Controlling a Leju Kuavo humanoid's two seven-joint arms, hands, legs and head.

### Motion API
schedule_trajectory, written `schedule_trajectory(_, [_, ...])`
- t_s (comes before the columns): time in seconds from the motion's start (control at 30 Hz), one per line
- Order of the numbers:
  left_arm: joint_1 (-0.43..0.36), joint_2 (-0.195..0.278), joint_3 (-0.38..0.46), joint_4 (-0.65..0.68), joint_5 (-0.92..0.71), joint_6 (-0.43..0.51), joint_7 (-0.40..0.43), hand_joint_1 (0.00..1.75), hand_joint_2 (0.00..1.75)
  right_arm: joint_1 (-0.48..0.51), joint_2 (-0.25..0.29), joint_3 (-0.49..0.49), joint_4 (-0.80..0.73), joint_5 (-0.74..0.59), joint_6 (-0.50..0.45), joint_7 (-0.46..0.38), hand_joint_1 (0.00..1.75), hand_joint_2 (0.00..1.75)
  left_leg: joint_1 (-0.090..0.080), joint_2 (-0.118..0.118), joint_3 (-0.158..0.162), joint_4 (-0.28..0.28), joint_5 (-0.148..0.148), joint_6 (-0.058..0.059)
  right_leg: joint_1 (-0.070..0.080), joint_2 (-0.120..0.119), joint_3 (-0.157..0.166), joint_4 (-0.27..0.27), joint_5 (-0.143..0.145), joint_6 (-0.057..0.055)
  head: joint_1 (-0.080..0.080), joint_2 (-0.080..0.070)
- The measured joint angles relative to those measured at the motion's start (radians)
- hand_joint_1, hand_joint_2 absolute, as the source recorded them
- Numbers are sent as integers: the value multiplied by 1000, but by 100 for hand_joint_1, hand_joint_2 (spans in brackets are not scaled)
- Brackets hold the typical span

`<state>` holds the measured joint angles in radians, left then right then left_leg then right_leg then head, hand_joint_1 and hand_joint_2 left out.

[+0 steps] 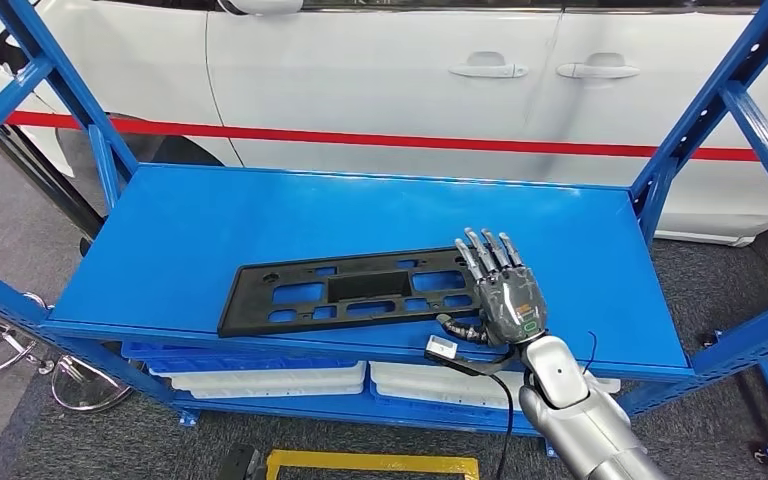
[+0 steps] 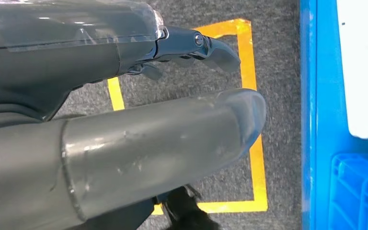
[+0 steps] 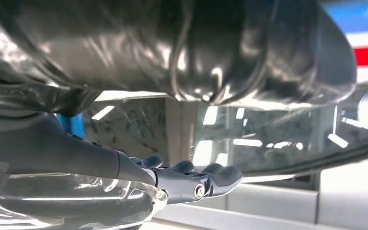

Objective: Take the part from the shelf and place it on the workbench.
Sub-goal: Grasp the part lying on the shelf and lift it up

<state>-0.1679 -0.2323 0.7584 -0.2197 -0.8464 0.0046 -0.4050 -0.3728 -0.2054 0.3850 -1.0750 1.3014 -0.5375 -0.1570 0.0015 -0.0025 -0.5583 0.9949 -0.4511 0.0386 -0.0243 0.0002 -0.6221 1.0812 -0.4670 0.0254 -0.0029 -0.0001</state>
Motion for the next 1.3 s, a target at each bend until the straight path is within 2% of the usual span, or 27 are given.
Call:
schedule_trajectory(0.07, [0,0,0,0,1,4,0,0,0,36,3,-56,-40,0,0,-36,0,0,-3,-2,-6,14,-9,-10,3,1,20,-41,3,-13,-1,0])
schedule_trajectory(0.13, [2,0,0,0,2,8,0,0,0,73,8,-102,-77,15,0,-61,0,0,-3,-3,-8,17,-13,-18,5,1,18,-40,3,-26,-1,0])
schedule_trajectory(0.2, [3,1,0,0,2,10,0,0,0,98,14,-129,-104,34,0,-74,0,0,0,-3,-18,44,-36,-29,2,1,19,-44,5,-38,-1,0])
schedule_trajectory(0.23, [3,1,0,0,2,11,0,0,0,107,17,-137,-114,42,0,-78,0,0,1,-2,-36,84,-63,-35,1,1,19,-45,6,-42,-1,0])
schedule_trajectory(0.3, [2,1,0,0,2,10,-1,0,0,122,25,-147,-126,61,0,-83,0,0,5,-1,-93,215,-128,-44,1,0,18,-45,6,-47,-1,0])
schedule_trajectory(0.33, [2,1,0,0,2,10,-1,0,0,129,29,-150,-128,71,0,-85,0,0,6,-1,-120,273,-150,-46,2,0,18,-45,5,-47,-1,0])
schedule_trajectory(0.37, [2,1,0,0,2,9,-1,0,0,134,32,-151,-129,79,0,-86,0,0,6,-1,-134,302,-153,-46,3,0,18,-45,5,-47,-1,0])
schedule_trajectory(0.4, [2,1,0,0,2,9,-1,0,0,138,35,-151,-129,88,0,-86,0,0,6,-1,-129,291,-135,-43,4,1,18,-45,5,-47,-1,0])
schedule_trajectory(0.43, [1,1,0,0,2,9,-1,0,0,140,38,-151,-129,97,0,-86,0,0,5,-1,-105,239,-102,-38,5,2,19,-45,5,-47,-1,0])
schedule_trajectory(0.5, [-3,1,0,0,2,10,-1,0,0,141,44,-151,-129,118,0,-84,0,0,0,-1,-35,92,-39,-20,8,2,22,-46,5,-46,-1,0])
schedule_trajectory(0.53, [-6,2,0,0,2,11,-1,0,0,141,46,-151,-129,127,0,-83,0,0,-4,-1,-11,41,-23,-12,8,2,23,-47,6,-43,-1,0])
schedule_trajectory(0.57, [-7,2,0,0,2,12,-1,0,0,142,47,-151,-129,135,0,-82,0,0,-7,-1,1,15,-20,-7,7,2,23,-49,8,-38,-1,0])
schedule_trajectory(0.67, [-6,2,0,0,3,14,0,0,0,146,51,-145,-129,154,0,-78,0,0,-7,0,8,-5,-10,2,6,0,26,-57,12,-20,-1,0])
schedule_trajectory(0.7, [-6,1,0,0,3,14,0,0,0,146,52,-141,-129,159,0,-75,0,0,-4,1,14,-17,-2,7,7,0,23,-49,3,-16,0,0])
schedule_trajectory(0.73, [-6,1,0,0,4,14,0,0,0,146,52,-137,-130,164,0,-73,0,0,-1,2,19,-29,5,11,8,0,12,-22,-17,-14,0,0])
schedule_trajectory(0.8, [-7,1,0,0,4,14,0,0,0,150,52,-128,-129,172,0,-69,0,0,0,4,21,-37,11,16,8,0,-39,92,-83,-11,1,0])
schedule_trajectory(0.83, [-6,1,0,0,4,14,0,0,0,153,52,-122,-128,176,0,-67,0,0,-1,4,19,-36,11,16,8,0,-69,154,-110,-10,1,0])
schedule_trajectory(0.87, [-5,1,0,0,5,14,0,0,0,157,52,-117,-127,180,0,-64,0,0,-1,4,18,-34,10,16,8,0,-89,195,-121,-8,1,0])
schedule_trajectory(0.9, [-3,1,0,0,5,14,0,0,0,159,52,-111,-126,184,0,-59,0,0,-2,3,17,-31,9,15,8,0,-92,200,-112,-7,1,0])
schedule_trajectory(0.93, [-2,1,0,0,5,14,0,0,0,160,52,-103,-125,189,0,-55,0,0,-1,3,17,-26,6,13,7,0,-74,163,-82,-7,1,0])
schedule_trajectory(0.97, [-1,1,0,0,5,14,0,0,0,160,52,-95,-125,193,0,-52,0,0,-1,2,17,-19,1,10,6,0,-41,96,-45,-7,1,0])
schedule_trajectory(1.03, [-2,0,0,0,5,14,0,0,0,156,52,-78,-123,199,0,-45,0,0,-4,1,12,-3,-10,1,7,0,17,-19,0,-14,1,0])
schedule_trajectory(1.07, [-3,0,0,0,5,14,0,0,0,154,52,-71,-122,202,0,-43,0,0,-5,1,9,4,-14,-4,8,1,28,-44,4,-18,0,0])
schedule_trajectory(1.17, [-5,1,0,0,6,14,0,0,0,149,53,-51,-116,211,0,-38,0,0,-6,0,5,12,-20,-17,10,3,27,-48,3,-33,0,0])
schedule_trajectory(1.2, [-5,1,0,0,6,14,1,0,0,146,53,-47,-115,212,0,-37,0,0,-6,0,0,24,-31,-22,8,2,27,-50,4,-39,0,0])
schedule_trajectory(1.23, [-5,1,-1,0,5,14,1,0,0,144,53,-43,-114,212,0,-35,0,0,-4,0,-12,52,-51,-28,5,1,28,-52,5,-44,0,0])
schedule_trajectory(1.3, [-6,1,-1,0,5,14,1,0,0,141,54,-37,-112,212,0,-35,0,0,0,1,-63,166,-113,-40,3,0,27,-53,5,-49,-1,0])
